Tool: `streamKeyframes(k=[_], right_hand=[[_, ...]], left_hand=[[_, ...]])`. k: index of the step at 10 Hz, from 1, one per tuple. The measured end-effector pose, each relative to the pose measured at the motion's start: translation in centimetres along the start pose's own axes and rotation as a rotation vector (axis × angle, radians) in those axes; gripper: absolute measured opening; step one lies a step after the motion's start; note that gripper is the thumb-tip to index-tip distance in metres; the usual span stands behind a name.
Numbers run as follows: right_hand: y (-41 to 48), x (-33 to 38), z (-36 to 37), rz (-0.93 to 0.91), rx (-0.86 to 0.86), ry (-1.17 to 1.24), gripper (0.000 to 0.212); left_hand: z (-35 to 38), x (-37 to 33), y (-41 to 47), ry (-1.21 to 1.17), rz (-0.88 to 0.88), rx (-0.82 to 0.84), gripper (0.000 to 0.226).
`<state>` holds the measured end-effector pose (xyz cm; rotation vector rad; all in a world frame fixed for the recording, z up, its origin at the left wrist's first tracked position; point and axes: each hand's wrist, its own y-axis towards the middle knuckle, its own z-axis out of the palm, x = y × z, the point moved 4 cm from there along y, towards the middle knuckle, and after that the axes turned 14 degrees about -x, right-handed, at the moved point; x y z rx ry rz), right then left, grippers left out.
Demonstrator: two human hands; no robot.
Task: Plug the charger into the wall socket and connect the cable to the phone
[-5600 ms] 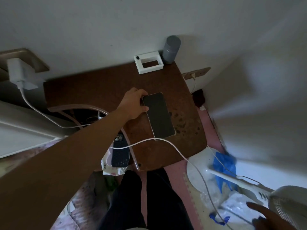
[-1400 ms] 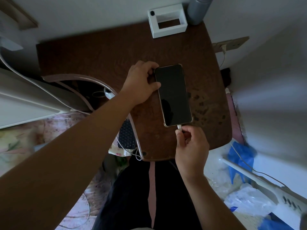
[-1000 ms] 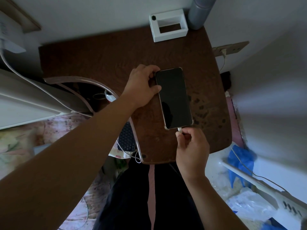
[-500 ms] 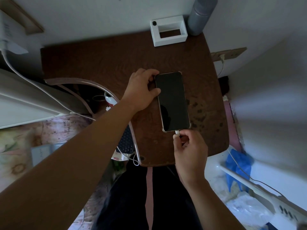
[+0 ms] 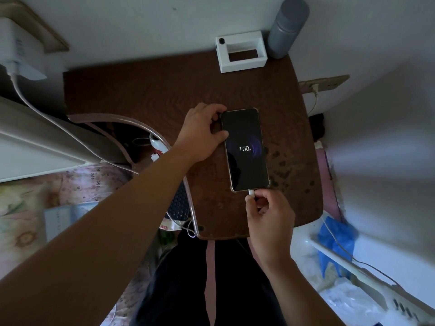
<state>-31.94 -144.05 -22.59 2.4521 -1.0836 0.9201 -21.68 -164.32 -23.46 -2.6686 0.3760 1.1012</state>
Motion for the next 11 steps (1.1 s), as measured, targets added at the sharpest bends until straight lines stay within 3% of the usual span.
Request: streamKeyframes(k=[7, 11], right_hand=[[0.3, -0.3, -0.2, -0.017, 0.065, 0.023, 0.009], [0.3, -0.5, -1.6, -0.052, 0.173, -0.073, 0.017]], left_hand=[[0.7, 0.7, -0.1, -0.006, -0.040, -0.063, 0.057], [-1.4, 0.2, -11.4, 0.272, -0.213, -0.327, 0.057]])
